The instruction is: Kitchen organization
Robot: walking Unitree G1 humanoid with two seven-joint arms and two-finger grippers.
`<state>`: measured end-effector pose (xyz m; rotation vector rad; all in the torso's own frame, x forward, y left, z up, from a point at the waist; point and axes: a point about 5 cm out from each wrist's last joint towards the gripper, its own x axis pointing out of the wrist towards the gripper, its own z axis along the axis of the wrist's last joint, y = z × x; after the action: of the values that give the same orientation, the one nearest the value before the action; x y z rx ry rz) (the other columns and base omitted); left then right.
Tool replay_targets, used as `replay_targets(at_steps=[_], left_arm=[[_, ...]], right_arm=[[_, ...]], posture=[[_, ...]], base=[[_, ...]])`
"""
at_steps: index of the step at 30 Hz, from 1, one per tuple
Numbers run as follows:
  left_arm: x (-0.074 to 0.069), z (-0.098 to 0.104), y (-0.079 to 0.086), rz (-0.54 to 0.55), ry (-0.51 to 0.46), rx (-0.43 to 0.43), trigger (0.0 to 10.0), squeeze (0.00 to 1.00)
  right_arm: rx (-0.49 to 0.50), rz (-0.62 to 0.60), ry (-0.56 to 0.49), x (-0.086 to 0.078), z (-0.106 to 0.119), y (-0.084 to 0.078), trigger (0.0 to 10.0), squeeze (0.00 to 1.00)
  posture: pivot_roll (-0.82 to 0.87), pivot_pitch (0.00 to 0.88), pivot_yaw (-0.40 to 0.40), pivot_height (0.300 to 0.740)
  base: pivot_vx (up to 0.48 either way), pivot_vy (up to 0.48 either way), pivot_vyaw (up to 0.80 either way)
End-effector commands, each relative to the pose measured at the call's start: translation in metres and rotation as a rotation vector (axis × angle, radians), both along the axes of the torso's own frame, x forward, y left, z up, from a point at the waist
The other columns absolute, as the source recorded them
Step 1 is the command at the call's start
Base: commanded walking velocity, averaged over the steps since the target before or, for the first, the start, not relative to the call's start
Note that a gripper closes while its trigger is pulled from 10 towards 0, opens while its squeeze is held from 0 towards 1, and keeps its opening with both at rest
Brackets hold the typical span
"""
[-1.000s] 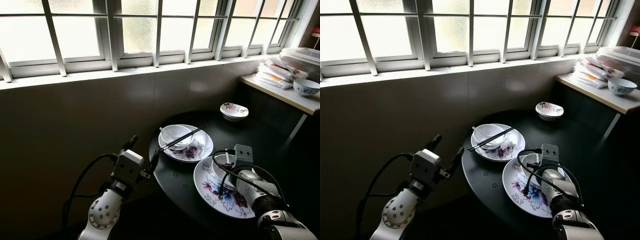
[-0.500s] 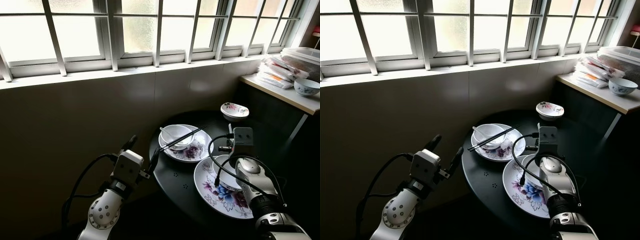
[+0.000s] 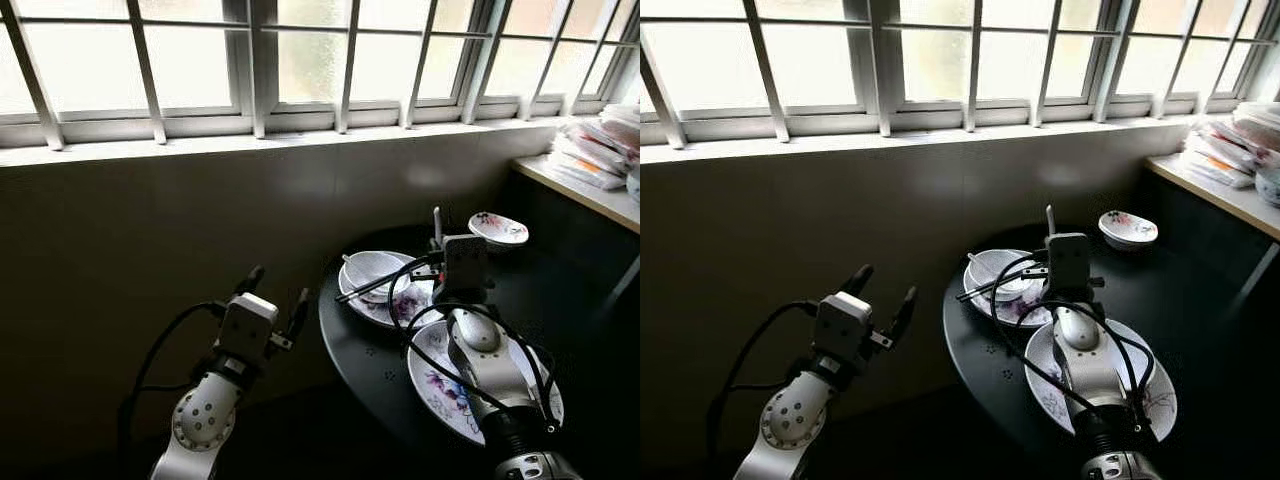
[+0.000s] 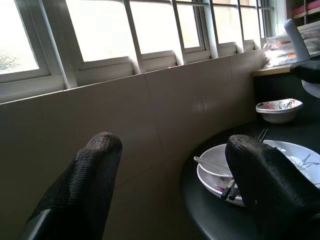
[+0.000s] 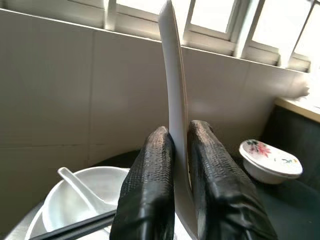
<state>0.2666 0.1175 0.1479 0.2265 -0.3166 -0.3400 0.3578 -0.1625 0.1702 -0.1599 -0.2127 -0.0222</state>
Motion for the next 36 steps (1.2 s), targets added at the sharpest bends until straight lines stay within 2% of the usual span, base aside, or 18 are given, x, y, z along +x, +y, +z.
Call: replay_targets(at_steps=[1, 3, 10, 36], left_arm=[[0.001, -0.003, 0.002, 0.005, 0.017, 0.004, 10.0, 0.0], [0.001, -0.002, 0.003, 0.008, 0.014, 0.002, 10.0, 0.0], [0.002, -0.002, 0.003, 0.013, 0.012, -0.006, 10.0, 0.0], [0.003, 0.003, 0.004, 0.009, -0.029, -0.016, 10.0, 0.0]], right_arm=[[-0.023, 0.037, -0.081, -0.002, 0.014, 0.009, 0.0, 0.0], [-0.05, 0.063, -0.113, -0.004, 0.018, 0.015, 0.0, 0.0], [-0.059, 0.083, -0.128, -0.007, 0.018, 0.021, 0.0, 0.0], [-0.064, 0.1, -0.131, -0.014, 0.014, 0.028, 0.0, 0.0]], posture=[[0.07, 0.0, -0.082, 0.74], [0.07, 0.0, -0.083, 0.74], [0.07, 0.0, -0.083, 0.74], [0.06, 0.0, -0.071, 0.74]], base=[[0.0, 0.48, 0.8], [0.0, 0.48, 0.8], [0.0, 0.421, 0.8], [0.0, 0.0, 0.8]])
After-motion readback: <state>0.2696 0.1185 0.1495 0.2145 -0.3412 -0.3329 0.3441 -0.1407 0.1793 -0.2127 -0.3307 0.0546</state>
